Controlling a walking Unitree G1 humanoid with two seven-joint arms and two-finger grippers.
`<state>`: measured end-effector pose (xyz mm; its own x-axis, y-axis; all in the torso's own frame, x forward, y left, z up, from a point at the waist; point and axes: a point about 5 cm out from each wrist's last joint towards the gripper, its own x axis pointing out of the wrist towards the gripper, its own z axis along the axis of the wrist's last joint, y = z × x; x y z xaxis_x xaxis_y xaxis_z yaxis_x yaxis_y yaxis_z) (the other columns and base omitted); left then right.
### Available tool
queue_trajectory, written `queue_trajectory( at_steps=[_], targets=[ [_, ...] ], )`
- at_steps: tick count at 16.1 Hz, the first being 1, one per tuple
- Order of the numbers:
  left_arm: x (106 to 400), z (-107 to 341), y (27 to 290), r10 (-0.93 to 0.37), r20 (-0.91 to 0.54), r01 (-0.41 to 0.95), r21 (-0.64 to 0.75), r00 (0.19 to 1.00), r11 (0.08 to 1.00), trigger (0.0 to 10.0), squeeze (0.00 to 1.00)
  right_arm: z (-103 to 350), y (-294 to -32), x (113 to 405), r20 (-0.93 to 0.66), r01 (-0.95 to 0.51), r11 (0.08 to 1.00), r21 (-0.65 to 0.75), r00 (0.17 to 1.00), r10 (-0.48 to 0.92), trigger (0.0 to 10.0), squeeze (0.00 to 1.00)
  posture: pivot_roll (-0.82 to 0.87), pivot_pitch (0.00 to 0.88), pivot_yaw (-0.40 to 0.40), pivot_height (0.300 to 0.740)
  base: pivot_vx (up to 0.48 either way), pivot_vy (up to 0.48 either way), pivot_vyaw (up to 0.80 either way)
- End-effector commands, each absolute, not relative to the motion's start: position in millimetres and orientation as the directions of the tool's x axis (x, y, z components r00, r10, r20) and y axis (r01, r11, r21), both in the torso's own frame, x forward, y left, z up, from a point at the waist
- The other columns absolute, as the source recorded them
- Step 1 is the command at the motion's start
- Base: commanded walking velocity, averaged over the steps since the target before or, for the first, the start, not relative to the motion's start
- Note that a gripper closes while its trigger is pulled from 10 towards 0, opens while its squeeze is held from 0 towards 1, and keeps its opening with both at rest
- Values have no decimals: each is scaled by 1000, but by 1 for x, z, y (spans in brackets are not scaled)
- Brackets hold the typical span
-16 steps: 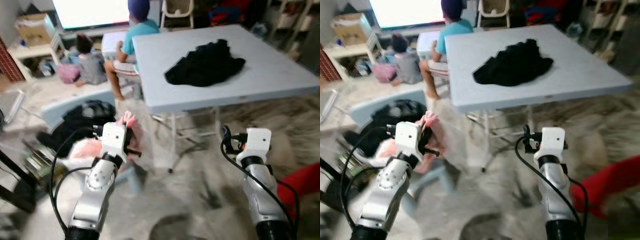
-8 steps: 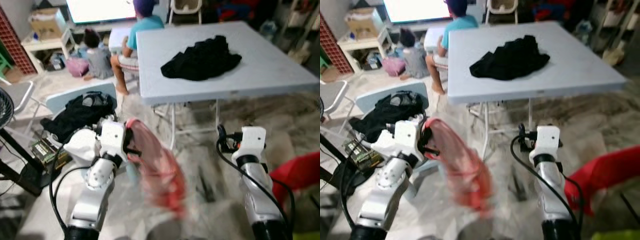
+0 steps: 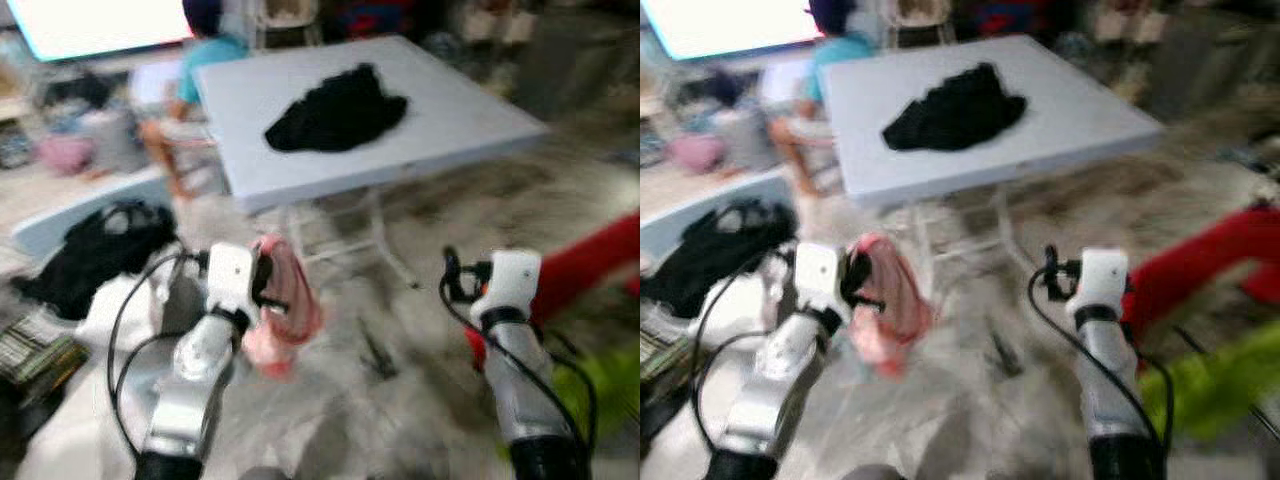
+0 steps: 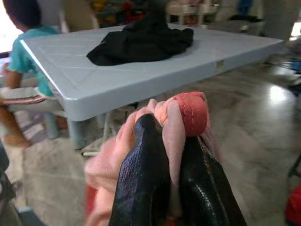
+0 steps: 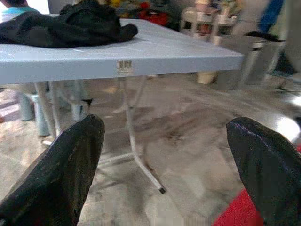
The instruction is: Hang hanger
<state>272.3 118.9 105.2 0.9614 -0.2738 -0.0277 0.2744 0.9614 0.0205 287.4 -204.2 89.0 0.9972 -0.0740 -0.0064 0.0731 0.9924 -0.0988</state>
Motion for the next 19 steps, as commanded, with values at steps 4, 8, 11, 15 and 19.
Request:
queue_trajectory(
  at_steps=[4, 8, 11, 15, 19],
  targets=[
    [274, 108, 118, -280, -15, 280, 27, 960, 960, 10000, 0, 89, -203, 288, -12, 63, 993, -104, 998, -65, 10000, 0, -12, 0, 37, 740, 0, 480, -639],
    [274, 107, 119, -279, -22, 280, 31, 960, 960, 10000, 0, 89, -203, 287, -16, 60, 993, -107, 998, -62, 10000, 0, -11, 0, 35, 740, 0, 480, -259],
    [273, 106, 117, -285, -29, 285, 26, 958, 958, 10000, 0, 89, -203, 286, -17, 59, 992, -108, 998, -61, 10000, 0, -16, 0, 36, 740, 0, 480, 0],
    [273, 105, 116, -289, -34, 290, 32, 957, 957, 10000, 0, 88, -203, 285, -19, 61, 992, -109, 998, -64, 10000, 0, -17, 0, 38, 740, 0, 480, 0],
    [273, 104, 115, -294, -36, 295, 35, 955, 955, 10000, 0, 89, -202, 284, -19, 64, 992, -107, 998, -66, 10000, 0, -16, 0, 39, 740, 0, 416, 0]
  ],
)
